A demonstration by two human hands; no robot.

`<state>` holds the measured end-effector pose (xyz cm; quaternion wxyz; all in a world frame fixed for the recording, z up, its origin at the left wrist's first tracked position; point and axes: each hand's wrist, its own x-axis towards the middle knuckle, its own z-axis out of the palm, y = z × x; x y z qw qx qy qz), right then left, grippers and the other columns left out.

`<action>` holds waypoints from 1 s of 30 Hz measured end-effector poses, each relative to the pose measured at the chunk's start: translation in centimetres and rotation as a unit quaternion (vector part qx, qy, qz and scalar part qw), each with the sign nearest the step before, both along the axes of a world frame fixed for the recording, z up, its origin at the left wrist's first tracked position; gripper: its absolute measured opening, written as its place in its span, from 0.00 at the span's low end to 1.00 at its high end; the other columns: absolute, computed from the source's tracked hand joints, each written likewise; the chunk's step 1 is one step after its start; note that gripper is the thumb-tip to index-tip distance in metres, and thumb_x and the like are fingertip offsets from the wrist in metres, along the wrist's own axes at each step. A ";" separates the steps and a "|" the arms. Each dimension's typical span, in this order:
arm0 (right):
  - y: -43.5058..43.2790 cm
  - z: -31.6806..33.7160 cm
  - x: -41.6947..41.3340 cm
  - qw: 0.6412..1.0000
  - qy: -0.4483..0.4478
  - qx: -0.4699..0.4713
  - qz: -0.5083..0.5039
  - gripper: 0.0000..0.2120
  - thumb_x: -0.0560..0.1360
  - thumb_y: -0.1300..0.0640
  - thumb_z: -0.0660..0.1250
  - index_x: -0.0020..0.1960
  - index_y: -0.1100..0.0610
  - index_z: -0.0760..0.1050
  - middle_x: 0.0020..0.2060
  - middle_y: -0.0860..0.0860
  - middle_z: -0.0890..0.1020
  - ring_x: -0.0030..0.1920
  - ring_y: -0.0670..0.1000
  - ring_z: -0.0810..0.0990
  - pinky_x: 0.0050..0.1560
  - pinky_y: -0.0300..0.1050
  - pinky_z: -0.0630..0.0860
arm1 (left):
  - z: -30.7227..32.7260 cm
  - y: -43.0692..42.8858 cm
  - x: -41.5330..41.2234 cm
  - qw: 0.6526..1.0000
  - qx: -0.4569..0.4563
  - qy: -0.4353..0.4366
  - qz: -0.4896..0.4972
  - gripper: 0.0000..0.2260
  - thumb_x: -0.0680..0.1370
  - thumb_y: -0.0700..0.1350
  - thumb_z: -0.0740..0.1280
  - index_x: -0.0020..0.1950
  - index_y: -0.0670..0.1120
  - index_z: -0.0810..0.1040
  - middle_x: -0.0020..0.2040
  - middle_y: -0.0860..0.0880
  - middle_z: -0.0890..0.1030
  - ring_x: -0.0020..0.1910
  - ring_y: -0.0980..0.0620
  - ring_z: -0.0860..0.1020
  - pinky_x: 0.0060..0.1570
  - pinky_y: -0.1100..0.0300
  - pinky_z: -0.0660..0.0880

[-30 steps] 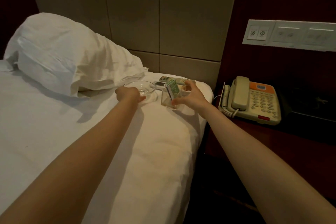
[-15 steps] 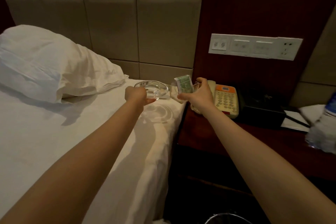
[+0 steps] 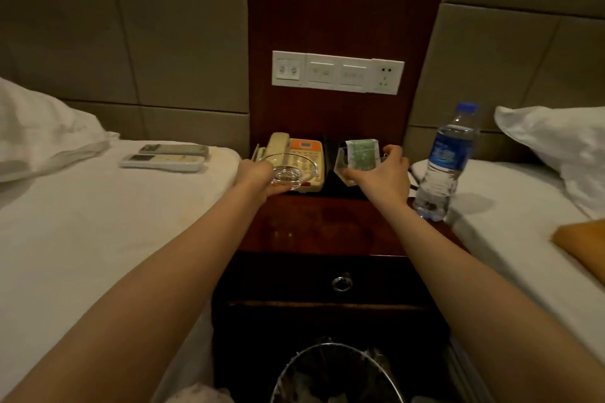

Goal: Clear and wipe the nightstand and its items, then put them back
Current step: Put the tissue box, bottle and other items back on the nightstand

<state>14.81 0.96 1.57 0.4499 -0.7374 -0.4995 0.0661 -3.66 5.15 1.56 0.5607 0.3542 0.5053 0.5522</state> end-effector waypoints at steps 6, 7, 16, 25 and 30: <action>-1.7 -2.4 3.7 0.997 -0.012 -0.014 -0.074 0.43 0.64 0.43 0.75 0.68 0.58 0.59 0.65 0.58 0.66 0.62 0.60 0.71 0.56 0.52 0.72 | -1.5 0.2 5.2 0.997 -0.019 0.045 -0.063 0.18 0.78 0.29 0.53 0.68 0.38 0.63 0.61 0.39 0.72 0.60 0.37 0.75 0.46 0.45 0.78; -1.8 -2.9 4.1 0.997 -0.013 -0.022 -0.078 0.43 0.63 0.42 0.75 0.69 0.58 0.59 0.65 0.58 0.66 0.62 0.60 0.71 0.57 0.52 0.72 | -2.0 0.5 5.7 0.996 -0.025 0.062 -0.064 0.19 0.78 0.29 0.54 0.68 0.39 0.63 0.63 0.39 0.71 0.61 0.37 0.74 0.49 0.44 0.78; -2.0 -5.6 5.8 0.993 -0.043 -0.054 -0.098 0.45 0.64 0.41 0.75 0.71 0.59 0.57 0.67 0.59 0.64 0.66 0.59 0.68 0.59 0.51 0.71 | -4.8 2.0 8.1 0.987 -0.052 0.120 -0.096 0.20 0.78 0.30 0.53 0.69 0.40 0.63 0.62 0.37 0.75 0.55 0.40 0.79 0.32 0.51 0.77; -1.1 -6.5 6.7 0.992 -0.020 -0.063 -0.103 0.44 0.64 0.39 0.74 0.69 0.60 0.59 0.66 0.59 0.64 0.65 0.60 0.69 0.58 0.52 0.71 | -5.3 2.0 10.1 0.980 -0.067 0.142 -0.124 0.18 0.79 0.32 0.54 0.69 0.38 0.62 0.62 0.37 0.74 0.55 0.39 0.78 0.31 0.52 0.77; -0.5 -7.0 7.1 0.993 -0.028 -0.072 -0.088 0.38 0.64 0.42 0.75 0.64 0.60 0.62 0.64 0.59 0.65 0.62 0.60 0.70 0.55 0.53 0.73 | -5.7 2.3 10.4 0.980 -0.069 0.139 -0.127 0.19 0.79 0.33 0.55 0.70 0.39 0.62 0.62 0.37 0.75 0.47 0.42 0.80 0.26 0.53 0.77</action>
